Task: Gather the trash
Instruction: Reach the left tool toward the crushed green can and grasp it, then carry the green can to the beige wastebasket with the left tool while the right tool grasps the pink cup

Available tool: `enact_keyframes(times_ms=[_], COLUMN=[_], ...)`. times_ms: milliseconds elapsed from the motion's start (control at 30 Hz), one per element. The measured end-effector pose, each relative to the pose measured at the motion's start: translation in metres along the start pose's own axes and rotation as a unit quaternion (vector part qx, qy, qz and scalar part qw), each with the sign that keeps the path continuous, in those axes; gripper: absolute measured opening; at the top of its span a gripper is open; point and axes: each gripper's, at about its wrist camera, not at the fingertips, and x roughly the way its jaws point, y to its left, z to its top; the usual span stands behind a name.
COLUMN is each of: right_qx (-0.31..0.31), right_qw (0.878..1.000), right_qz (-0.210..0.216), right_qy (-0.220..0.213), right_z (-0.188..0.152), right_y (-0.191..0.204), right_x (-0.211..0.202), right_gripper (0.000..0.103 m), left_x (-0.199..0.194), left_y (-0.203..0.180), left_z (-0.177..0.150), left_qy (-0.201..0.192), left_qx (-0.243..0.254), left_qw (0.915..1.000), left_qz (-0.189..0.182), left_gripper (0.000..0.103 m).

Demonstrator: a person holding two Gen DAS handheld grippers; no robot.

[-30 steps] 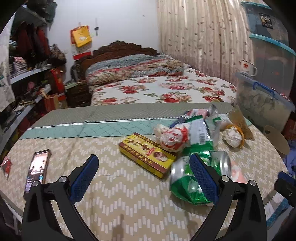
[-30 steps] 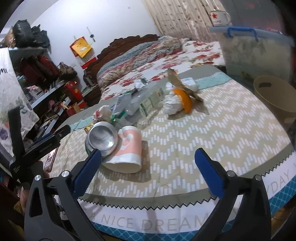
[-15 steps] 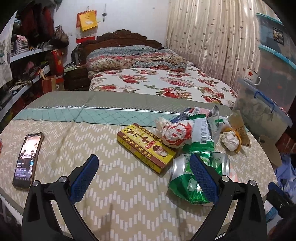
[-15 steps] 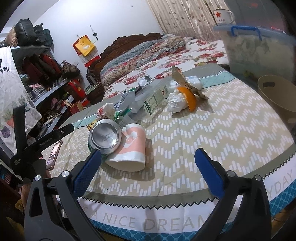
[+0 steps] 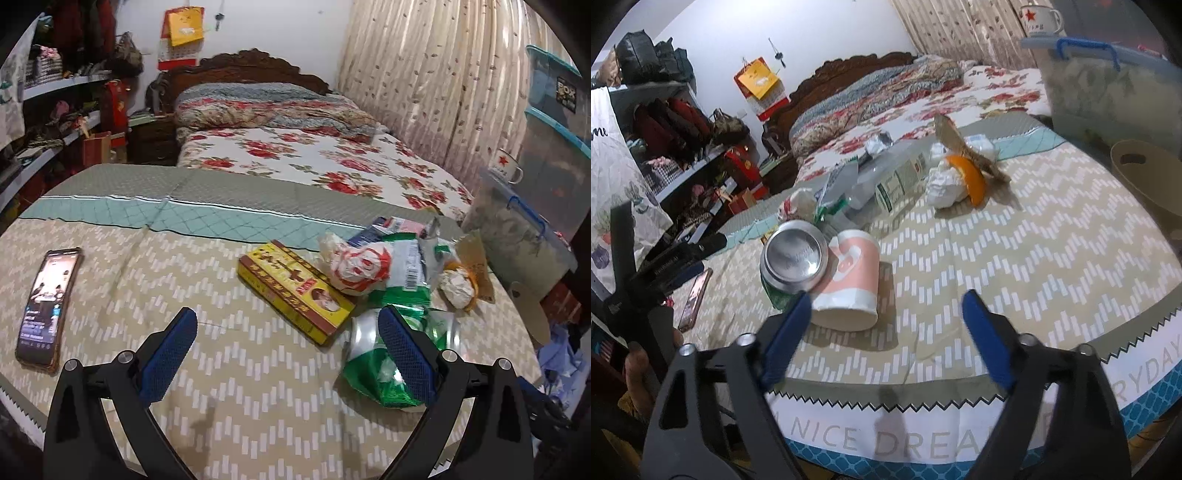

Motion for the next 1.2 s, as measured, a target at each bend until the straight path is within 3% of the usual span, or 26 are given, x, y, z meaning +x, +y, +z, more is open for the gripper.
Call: enact_keyframes(times_ms=[100, 333, 533, 633, 667, 700, 833, 1000, 1200], right_qx=[-0.002, -0.001, 0.006, 0.02, 0.02, 0.017, 0.023, 0.061, 0.128], right_qw=[1.0, 0.999, 0.995, 0.987, 0.986, 0.987, 0.991, 0.996, 0.991], right_qz=[0.007, 0.037, 0.072, 0.12, 0.123, 0.123, 0.104, 0.05, 0.024], right_qy=[0.015, 0.037, 0.073, 0.106, 0.109, 0.105, 0.082, 0.035, -0.001], right_z=[0.002, 0.01, 0.016, 0.014, 0.014, 0.013, 0.012, 0.015, 0.019], right_y=[-0.001, -0.002, -0.001, 0.001, 0.0, -0.001, -0.016, -0.06, -0.109], right_x=[0.007, 0.029, 0.06, 0.077, 0.08, 0.08, 0.067, 0.029, -0.003], right_gripper=[0.071, 0.072, 0.072, 0.039, 0.036, 0.034, 0.03, 0.029, 0.029], left_x=[0.0, 0.003, 0.024, 0.035, 0.038, 0.041, 0.035, 0.029, 0.04], left_y=[-0.009, -0.045, -0.076, -0.084, -0.087, -0.09, -0.097, -0.112, -0.153], left_z=[0.0, -0.008, -0.016, -0.019, -0.02, -0.022, -0.028, -0.032, -0.031], left_qy=[0.009, 0.028, 0.063, 0.081, 0.089, 0.102, 0.095, 0.091, 0.119], left_qx=[0.014, 0.066, 0.099, 0.109, 0.115, 0.12, 0.138, 0.152, 0.179], left_qw=[0.9993, 0.9915, 0.9836, 0.9808, 0.9788, 0.9753, 0.9701, 0.9581, 0.9373], left_qz=[-0.034, -0.108, -0.136, -0.14, -0.144, -0.155, -0.176, -0.225, -0.275], left_gripper=[0.085, 0.082, 0.074, 0.057, 0.044, 0.026, 0.023, 0.022, 0.022])
